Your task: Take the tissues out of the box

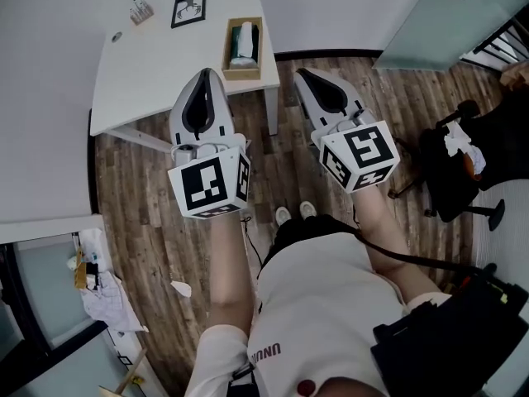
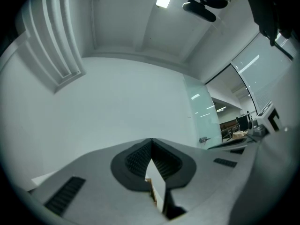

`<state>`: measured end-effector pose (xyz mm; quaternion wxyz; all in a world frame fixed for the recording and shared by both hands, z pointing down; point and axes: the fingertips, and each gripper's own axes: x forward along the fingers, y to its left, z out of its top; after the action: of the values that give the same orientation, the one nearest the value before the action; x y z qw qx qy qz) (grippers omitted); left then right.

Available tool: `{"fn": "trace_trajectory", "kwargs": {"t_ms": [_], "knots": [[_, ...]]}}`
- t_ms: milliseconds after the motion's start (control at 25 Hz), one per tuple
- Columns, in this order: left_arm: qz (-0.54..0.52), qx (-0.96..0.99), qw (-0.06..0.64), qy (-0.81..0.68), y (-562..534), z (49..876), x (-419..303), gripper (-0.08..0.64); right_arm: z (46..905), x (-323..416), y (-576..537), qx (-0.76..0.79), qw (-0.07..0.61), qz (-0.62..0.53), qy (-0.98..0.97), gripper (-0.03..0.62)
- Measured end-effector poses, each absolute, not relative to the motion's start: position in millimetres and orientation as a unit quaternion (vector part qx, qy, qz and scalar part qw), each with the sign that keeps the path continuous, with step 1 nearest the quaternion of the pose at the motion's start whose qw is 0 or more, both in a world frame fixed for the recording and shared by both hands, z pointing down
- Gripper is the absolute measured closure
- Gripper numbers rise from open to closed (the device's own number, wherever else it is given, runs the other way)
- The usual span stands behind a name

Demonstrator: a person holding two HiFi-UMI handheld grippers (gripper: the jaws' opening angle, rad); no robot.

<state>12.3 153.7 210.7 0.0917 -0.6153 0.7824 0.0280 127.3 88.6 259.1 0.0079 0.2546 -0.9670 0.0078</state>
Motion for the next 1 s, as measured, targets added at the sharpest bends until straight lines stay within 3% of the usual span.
{"fn": "trace_trajectory", "kwargs": {"t_ms": [1000], "knots": [[0.028,-0.618,0.096,0.78,123.3,211.1,-36.8,0.548,262.8,103.7,45.4,0.289,-0.015,0.021,-0.957,0.572]]}}
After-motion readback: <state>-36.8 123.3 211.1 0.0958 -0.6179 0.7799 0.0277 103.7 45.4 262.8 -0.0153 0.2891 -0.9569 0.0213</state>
